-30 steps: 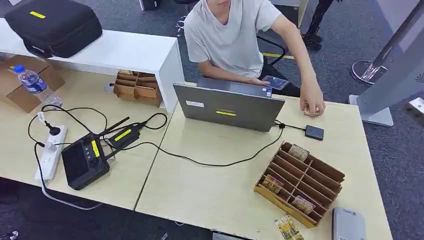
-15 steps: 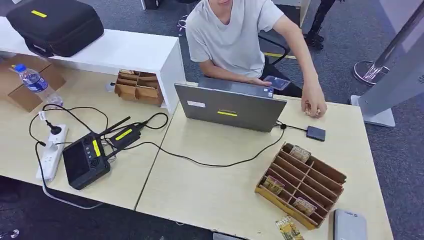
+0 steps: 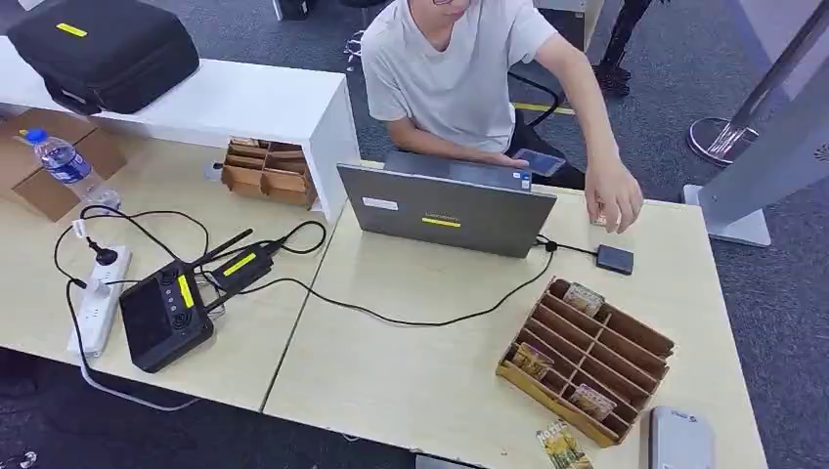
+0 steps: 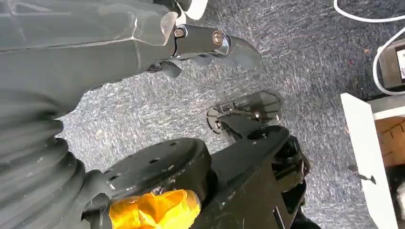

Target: Pass the card to the sensor for recognition and then transmit it.

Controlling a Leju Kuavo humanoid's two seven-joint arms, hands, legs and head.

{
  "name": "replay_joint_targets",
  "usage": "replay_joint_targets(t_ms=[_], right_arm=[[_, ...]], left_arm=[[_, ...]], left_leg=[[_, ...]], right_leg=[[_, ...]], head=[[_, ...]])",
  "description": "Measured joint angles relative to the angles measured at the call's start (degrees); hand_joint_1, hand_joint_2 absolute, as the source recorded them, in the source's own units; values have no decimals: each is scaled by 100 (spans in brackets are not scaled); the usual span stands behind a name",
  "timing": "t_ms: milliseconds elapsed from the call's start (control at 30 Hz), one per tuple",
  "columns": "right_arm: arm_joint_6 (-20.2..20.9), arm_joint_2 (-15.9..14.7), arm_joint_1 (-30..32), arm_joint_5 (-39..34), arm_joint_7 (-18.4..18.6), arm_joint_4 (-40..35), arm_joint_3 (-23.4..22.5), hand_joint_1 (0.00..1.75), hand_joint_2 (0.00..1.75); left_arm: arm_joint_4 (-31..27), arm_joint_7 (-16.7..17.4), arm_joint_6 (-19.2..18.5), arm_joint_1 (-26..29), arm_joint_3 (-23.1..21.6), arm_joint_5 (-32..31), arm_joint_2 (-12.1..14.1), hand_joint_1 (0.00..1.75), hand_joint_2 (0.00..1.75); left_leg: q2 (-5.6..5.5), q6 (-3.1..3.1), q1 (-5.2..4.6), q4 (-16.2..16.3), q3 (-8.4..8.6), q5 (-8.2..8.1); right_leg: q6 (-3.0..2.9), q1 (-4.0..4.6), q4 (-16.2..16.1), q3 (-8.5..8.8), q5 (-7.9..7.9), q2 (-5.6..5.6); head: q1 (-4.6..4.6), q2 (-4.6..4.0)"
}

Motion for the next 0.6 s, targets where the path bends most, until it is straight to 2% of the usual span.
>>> replay_joint_targets(t_ms=[133, 300, 400, 500, 600], right_arm=[[-32, 208, 73, 0, -39, 415, -85, 0, 175], [-402, 551, 46, 0, -15, 1121, -112, 0, 175], [-382, 710, -48, 0, -94, 1482, -125, 0, 175], [-507, 1039, -219, -7, -359, 1889, -267, 0, 175], [-732, 1491, -406, -7, -582, 2331, -468, 0, 175]], left_arm=[[0, 48, 24, -4, 2, -7, 28, 0, 175], [0, 52, 33, -4, 9, -4, 64, 0, 175], [0, 83, 55, -5, 13, -11, 83, 0, 175], [0, 103, 103, -7, 33, -2, 94, 0, 175], [0, 118, 158, -8, 50, 15, 101, 0, 175]], left_leg=[[18, 0, 3, 0, 10, -1], [21, 0, -1, -1, 10, -1], [38, -6, 3, -2, 16, -5], [42, -7, 7, -2, 17, -5], [44, -8, 9, -3, 20, -4]], right_leg=[[0, 3, 0, 3, 0, 18], [-1, -2, 4, 4, 0, 21], [-1, 2, 4, 4, -1, 34], [-3, 7, 4, 5, 0, 38], [-5, 9, 6, 5, 0, 40]], head=[[0, 0], [-2, 0], [2, 0], [0, 0], [-2, 0]])
